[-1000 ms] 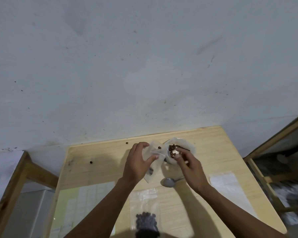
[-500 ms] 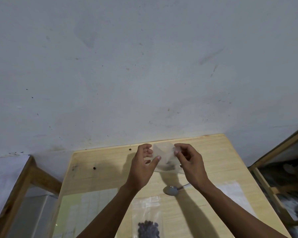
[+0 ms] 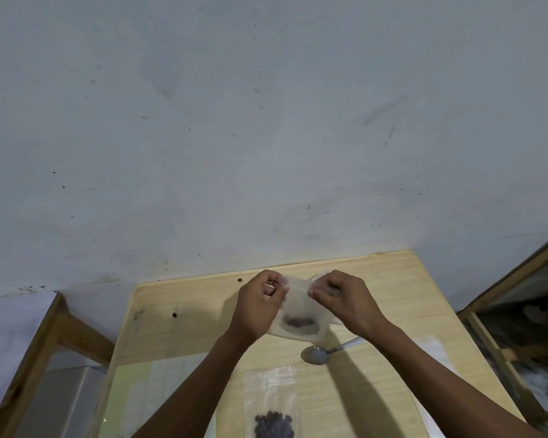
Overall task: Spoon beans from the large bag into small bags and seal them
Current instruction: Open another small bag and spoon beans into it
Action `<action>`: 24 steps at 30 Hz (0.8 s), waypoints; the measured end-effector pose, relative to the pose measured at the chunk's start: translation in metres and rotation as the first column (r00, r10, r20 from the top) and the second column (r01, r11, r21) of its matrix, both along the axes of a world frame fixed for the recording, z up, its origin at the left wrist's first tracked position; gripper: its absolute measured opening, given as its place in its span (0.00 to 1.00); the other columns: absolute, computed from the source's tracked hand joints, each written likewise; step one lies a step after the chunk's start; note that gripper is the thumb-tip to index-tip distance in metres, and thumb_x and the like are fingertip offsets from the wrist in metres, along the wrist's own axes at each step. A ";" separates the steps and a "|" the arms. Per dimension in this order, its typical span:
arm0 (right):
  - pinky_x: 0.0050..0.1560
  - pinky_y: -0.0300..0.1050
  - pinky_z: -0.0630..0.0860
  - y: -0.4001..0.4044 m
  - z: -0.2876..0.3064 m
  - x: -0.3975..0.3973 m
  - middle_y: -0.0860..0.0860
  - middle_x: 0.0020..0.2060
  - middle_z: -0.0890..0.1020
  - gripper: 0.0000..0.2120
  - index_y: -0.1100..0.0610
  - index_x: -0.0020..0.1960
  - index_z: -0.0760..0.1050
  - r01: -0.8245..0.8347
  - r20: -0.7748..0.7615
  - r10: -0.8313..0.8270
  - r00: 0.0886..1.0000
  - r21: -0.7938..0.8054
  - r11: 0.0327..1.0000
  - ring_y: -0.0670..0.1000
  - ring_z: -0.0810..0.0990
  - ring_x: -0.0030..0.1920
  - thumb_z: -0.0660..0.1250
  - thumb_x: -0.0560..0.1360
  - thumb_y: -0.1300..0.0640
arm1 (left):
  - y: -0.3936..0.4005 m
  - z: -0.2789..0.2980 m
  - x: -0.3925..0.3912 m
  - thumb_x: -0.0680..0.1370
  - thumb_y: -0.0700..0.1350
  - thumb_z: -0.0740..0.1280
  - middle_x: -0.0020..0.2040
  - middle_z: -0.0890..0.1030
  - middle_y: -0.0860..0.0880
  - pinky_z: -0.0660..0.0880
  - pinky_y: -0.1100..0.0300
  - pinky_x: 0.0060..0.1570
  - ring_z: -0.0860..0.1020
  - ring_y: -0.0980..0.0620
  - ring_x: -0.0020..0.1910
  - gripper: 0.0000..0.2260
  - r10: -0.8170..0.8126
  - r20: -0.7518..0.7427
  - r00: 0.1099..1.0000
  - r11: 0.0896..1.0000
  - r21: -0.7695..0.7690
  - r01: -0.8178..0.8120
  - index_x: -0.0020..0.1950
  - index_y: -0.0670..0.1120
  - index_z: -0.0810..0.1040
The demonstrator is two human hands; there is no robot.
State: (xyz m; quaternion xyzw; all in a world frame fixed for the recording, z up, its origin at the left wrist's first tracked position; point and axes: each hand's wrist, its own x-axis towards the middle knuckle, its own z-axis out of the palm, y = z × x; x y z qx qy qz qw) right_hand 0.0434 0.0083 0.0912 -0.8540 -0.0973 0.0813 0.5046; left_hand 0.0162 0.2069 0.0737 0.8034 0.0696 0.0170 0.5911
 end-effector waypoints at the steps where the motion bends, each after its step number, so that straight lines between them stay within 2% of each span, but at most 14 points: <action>1: 0.44 0.38 0.72 0.000 0.000 0.000 0.48 0.43 0.83 0.03 0.52 0.41 0.81 -0.006 0.011 0.006 1.000 -0.012 1.000 0.46 0.80 0.46 0.73 0.73 0.57 | 0.000 0.001 -0.001 0.78 0.41 0.70 0.42 0.83 0.50 0.82 0.48 0.48 0.83 0.51 0.41 0.03 -0.007 -0.007 1.000 1.000 -0.009 0.007 0.47 0.49 0.79; 6: 0.40 0.32 0.70 0.002 0.000 -0.001 0.49 0.43 0.82 0.02 0.54 0.43 0.79 -0.011 0.037 0.013 0.999 -0.057 0.998 0.47 0.79 0.44 0.70 0.74 0.58 | 0.000 0.003 -0.003 0.78 0.41 0.70 0.43 0.84 0.48 0.82 0.47 0.49 0.83 0.50 0.42 0.02 -0.026 -0.020 0.999 0.999 -0.019 0.026 0.49 0.47 0.80; 9: 0.39 0.31 0.69 0.003 0.002 -0.001 0.47 0.42 0.82 0.03 0.53 0.42 0.78 -0.018 0.032 0.020 0.999 -0.044 0.999 0.41 0.77 0.41 0.70 0.74 0.58 | 0.000 0.002 -0.004 0.78 0.40 0.70 0.43 0.84 0.47 0.81 0.46 0.49 0.83 0.48 0.42 0.02 -0.022 -0.017 1.000 0.999 -0.035 0.022 0.48 0.47 0.81; 14: 0.46 0.40 0.74 0.005 0.000 0.000 0.45 0.45 0.81 0.04 0.47 0.43 0.78 -0.061 0.022 0.063 0.998 -0.070 0.996 0.44 0.78 0.46 0.72 0.73 0.53 | -0.002 0.001 -0.006 0.78 0.42 0.70 0.41 0.83 0.50 0.81 0.47 0.48 0.81 0.46 0.42 0.03 -0.054 0.020 0.998 0.998 -0.008 0.054 0.45 0.50 0.80; 20: 0.46 0.46 0.74 0.012 -0.001 0.002 0.46 0.43 0.79 0.06 0.45 0.40 0.76 -0.073 0.080 0.084 0.993 -0.130 0.989 0.44 0.77 0.45 0.71 0.74 0.53 | -0.008 0.000 -0.008 0.77 0.39 0.69 0.37 0.80 0.53 0.75 0.62 0.40 0.75 0.56 0.36 0.05 -0.024 0.084 0.996 0.998 0.058 0.019 0.43 0.49 0.79; 22: 0.46 0.47 0.75 0.012 0.000 0.002 0.44 0.42 0.78 0.03 0.48 0.42 0.78 -0.087 0.097 0.102 0.990 -0.147 0.985 0.44 0.77 0.44 0.70 0.75 0.52 | -0.007 -0.001 -0.009 0.77 0.39 0.69 0.37 0.80 0.53 0.75 0.60 0.41 0.76 0.53 0.37 0.05 -0.014 0.086 0.996 0.998 0.056 0.010 0.43 0.48 0.79; 24: 0.46 0.50 0.75 0.013 0.000 0.002 0.43 0.42 0.77 0.03 0.51 0.44 0.80 -0.090 0.108 0.108 0.988 -0.157 0.983 0.45 0.77 0.45 0.70 0.75 0.52 | -0.007 -0.002 -0.008 0.77 0.40 0.69 0.38 0.81 0.52 0.78 0.53 0.43 0.77 0.49 0.39 0.04 -0.018 0.083 0.996 0.999 0.047 0.014 0.44 0.49 0.79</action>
